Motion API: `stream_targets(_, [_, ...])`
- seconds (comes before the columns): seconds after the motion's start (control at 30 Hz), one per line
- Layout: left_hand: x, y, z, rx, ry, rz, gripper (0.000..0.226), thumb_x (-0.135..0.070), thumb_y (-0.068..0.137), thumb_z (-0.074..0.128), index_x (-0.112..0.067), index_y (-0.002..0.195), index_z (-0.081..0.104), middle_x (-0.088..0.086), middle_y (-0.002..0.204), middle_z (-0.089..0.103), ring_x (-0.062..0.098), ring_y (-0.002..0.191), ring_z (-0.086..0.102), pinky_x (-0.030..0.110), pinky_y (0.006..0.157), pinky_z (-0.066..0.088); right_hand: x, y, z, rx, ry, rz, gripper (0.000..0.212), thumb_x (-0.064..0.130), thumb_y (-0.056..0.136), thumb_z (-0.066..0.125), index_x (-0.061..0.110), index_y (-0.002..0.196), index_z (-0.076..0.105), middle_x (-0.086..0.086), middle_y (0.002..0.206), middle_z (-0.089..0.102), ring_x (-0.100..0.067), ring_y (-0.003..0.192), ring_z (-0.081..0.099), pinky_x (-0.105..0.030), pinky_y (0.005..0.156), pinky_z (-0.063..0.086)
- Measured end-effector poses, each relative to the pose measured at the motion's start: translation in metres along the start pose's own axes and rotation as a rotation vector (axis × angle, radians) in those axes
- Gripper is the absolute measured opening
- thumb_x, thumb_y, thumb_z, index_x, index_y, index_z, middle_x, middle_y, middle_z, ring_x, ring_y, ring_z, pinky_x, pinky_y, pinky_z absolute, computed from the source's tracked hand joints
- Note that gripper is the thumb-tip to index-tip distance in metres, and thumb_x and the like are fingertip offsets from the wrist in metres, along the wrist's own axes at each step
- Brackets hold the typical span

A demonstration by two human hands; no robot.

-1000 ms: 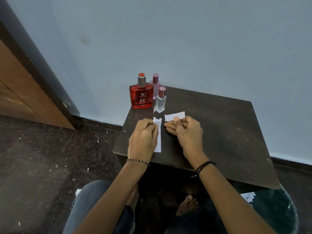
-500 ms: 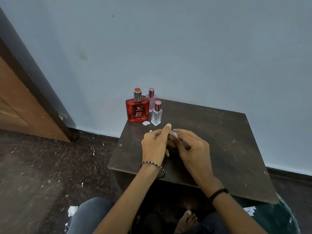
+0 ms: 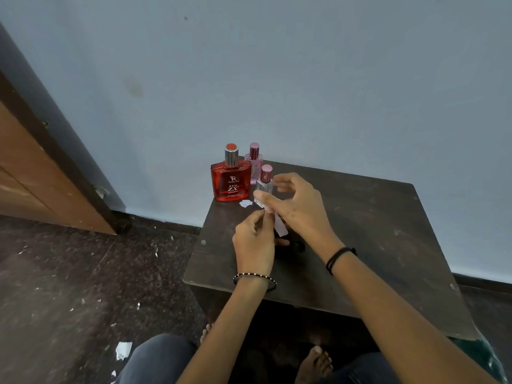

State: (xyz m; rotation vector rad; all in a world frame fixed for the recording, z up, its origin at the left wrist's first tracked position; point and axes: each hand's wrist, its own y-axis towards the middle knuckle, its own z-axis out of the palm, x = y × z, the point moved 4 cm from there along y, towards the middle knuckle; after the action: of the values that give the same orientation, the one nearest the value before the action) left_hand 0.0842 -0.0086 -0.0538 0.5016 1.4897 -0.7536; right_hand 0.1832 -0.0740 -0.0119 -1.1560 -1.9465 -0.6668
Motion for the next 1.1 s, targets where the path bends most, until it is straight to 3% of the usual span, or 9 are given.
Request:
stream_targets(0.17, [0.001, 0.000, 0.001, 0.013, 0.034, 0.039, 0.023, -0.019, 0.103, 0.056, -0.017, 0.089, 0.075, 0.000, 0.081, 0.076, 0.011, 0.058, 0.074, 0.046, 0.068, 0.064, -0.001, 0.009, 0.010, -0.007, -0.046, -0.033, 0.045, 0.044, 0.086, 0.078, 0.018, 0.121, 0.068, 0.004, 0.120, 0.072, -0.006, 0.108, 0.063, -0.003, 0.071, 0.034])
stream_targets(0.3, [-0.004, -0.003, 0.000, 0.018, 0.060, 0.095, 0.008, -0.020, 0.101, 0.061, -0.019, 0.106, 0.068, -0.003, 0.076, 0.076, 0.011, 0.057, 0.074, 0.023, 0.053, 0.058, -0.007, -0.003, -0.008, -0.085, -0.034, -0.063, 0.024, 0.042, 0.093, 0.070, 0.027, 0.110, 0.061, 0.025, 0.094, 0.061, 0.012, 0.082, 0.058, 0.005, 0.061, 0.040])
stream_targets(0.43, [-0.010, -0.005, 0.002, -0.004, 0.064, 0.176, 0.030, -0.013, 0.099, 0.064, -0.023, 0.123, 0.047, 0.002, 0.069, 0.073, 0.014, 0.052, 0.071, 0.014, 0.048, 0.053, -0.028, -0.026, -0.038, -0.174, 0.157, 0.000, 0.021, 0.044, 0.099, 0.060, 0.027, 0.110, 0.054, 0.019, 0.097, 0.065, 0.018, 0.082, 0.063, 0.005, 0.064, 0.042])
stream_targets(0.57, [-0.013, -0.004, 0.012, 0.098, 0.141, 0.245, 0.013, -0.019, 0.100, 0.061, -0.017, 0.112, 0.067, 0.002, 0.086, 0.074, 0.013, 0.072, 0.075, 0.020, 0.060, 0.058, -0.046, -0.055, -0.044, -0.143, 0.375, 0.051, 0.008, 0.035, 0.101, 0.055, 0.027, 0.102, 0.056, -0.006, 0.086, 0.068, -0.006, 0.063, 0.065, -0.015, 0.054, 0.051])
stream_targets(0.7, [-0.014, -0.003, 0.014, 0.088, 0.216, 0.337, 0.016, -0.021, 0.099, 0.063, -0.017, 0.111, 0.074, -0.010, 0.096, 0.075, -0.004, 0.088, 0.071, 0.022, 0.087, 0.057, -0.048, -0.074, -0.033, -0.059, 0.507, 0.059, 0.015, 0.032, 0.094, 0.053, 0.022, 0.102, 0.061, -0.017, 0.082, 0.064, -0.017, 0.061, 0.055, -0.021, 0.052, 0.047])
stream_targets(0.77, [-0.014, -0.001, 0.016, 0.109, 0.193, 0.358, 0.019, -0.018, 0.099, 0.064, -0.017, 0.116, 0.074, -0.009, 0.104, 0.076, -0.001, 0.099, 0.071, 0.028, 0.094, 0.057, -0.044, -0.076, -0.031, -0.023, 0.566, 0.049, 0.016, 0.028, 0.094, 0.052, 0.019, 0.102, 0.062, -0.020, 0.079, 0.062, -0.017, 0.057, 0.051, -0.021, 0.048, 0.044])
stream_targets(0.93, [-0.013, 0.003, 0.021, 0.197, 0.008, 0.258, 0.025, -0.014, 0.099, 0.061, -0.030, 0.112, 0.076, -0.008, 0.112, 0.077, 0.010, 0.109, 0.071, 0.039, 0.099, 0.056, -0.042, -0.076, -0.028, 0.037, 0.590, 0.062, 0.022, 0.030, 0.094, 0.054, 0.017, 0.108, 0.065, 0.006, 0.066, 0.058, -0.005, 0.052, 0.050, -0.016, 0.046, 0.042])
stream_targets(1.0, [-0.015, 0.002, 0.023, 0.236, -0.094, 0.176, 0.022, -0.028, 0.098, 0.061, -0.041, 0.094, 0.079, -0.009, 0.100, 0.080, 0.013, 0.101, 0.074, 0.038, 0.094, 0.058, -0.044, -0.077, -0.027, 0.044, 0.572, 0.061, 0.025, 0.032, 0.096, 0.055, 0.015, 0.110, 0.066, 0.010, 0.064, 0.057, 0.000, 0.051, 0.050, -0.013, 0.048, 0.043])
stream_targets(1.1, [-0.020, 0.000, 0.027, 0.283, -0.138, 0.154, 0.018, -0.042, 0.091, 0.065, -0.034, 0.088, 0.081, -0.005, 0.093, 0.081, 0.014, 0.094, 0.076, 0.029, 0.085, 0.061, -0.039, -0.078, -0.026, 0.041, 0.523, 0.029, 0.025, 0.038, 0.094, 0.055, 0.018, 0.104, 0.066, 0.012, 0.064, 0.056, 0.000, 0.051, 0.050, -0.015, 0.049, 0.042])
